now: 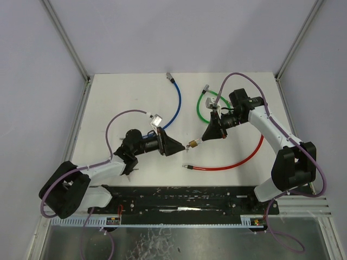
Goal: Lock with the key
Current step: Lock the lock.
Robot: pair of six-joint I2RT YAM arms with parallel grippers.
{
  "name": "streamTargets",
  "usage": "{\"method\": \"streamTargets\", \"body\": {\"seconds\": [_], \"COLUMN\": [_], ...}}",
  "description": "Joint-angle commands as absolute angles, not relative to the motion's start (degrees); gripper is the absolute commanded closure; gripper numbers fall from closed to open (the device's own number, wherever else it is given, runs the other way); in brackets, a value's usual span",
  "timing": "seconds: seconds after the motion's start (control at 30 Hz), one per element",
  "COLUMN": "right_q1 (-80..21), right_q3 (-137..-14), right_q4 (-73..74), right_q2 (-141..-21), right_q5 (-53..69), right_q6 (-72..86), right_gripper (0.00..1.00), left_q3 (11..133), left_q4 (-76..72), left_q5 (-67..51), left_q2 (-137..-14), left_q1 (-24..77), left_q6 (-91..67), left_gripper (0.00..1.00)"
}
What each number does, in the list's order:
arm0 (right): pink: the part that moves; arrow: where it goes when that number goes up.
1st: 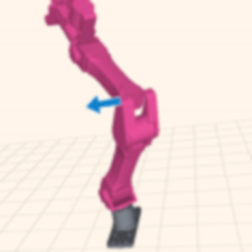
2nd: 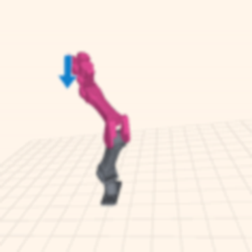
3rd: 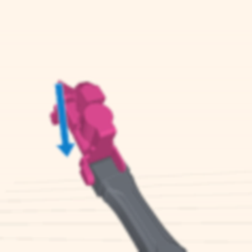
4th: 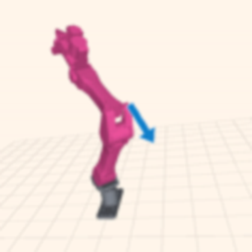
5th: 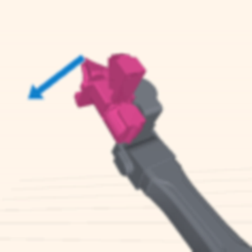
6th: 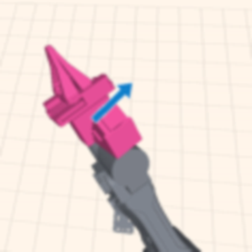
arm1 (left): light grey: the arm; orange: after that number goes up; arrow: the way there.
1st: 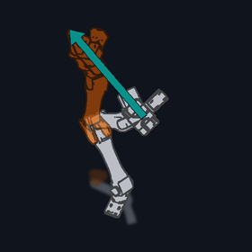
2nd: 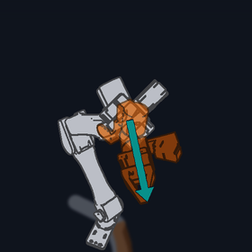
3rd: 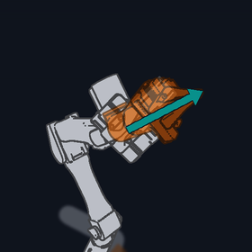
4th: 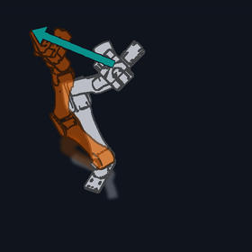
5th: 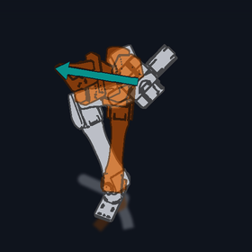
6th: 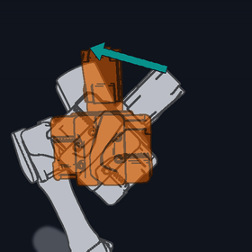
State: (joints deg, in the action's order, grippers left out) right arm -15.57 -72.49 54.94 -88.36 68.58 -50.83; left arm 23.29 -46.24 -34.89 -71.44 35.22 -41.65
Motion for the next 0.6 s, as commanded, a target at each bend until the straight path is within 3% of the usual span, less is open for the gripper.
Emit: {"method": "streamTargets", "body": {"seconds": [0.0,0.57], "right_q1": [-15.1,-15.1], "right_q3": [-74.8,-75.3], "right_q4": [55.2,56.9], "right_q2": [-88.6,-89.4], "right_q5": [71.6,72.2], "right_q6": [-50.1,-51.7], "right_gripper": [1.0,1.0], "left_q3": [24.2,28.4], "left_q4": [-52.0,-49.4], "left_q5": [-37.1,-35.7], "left_q2": [-73.9,-78.9], "left_q1": [36.0,38.1], "left_q6": [-42.7,-42.5], "left_gripper": [0.56,0.65]}}
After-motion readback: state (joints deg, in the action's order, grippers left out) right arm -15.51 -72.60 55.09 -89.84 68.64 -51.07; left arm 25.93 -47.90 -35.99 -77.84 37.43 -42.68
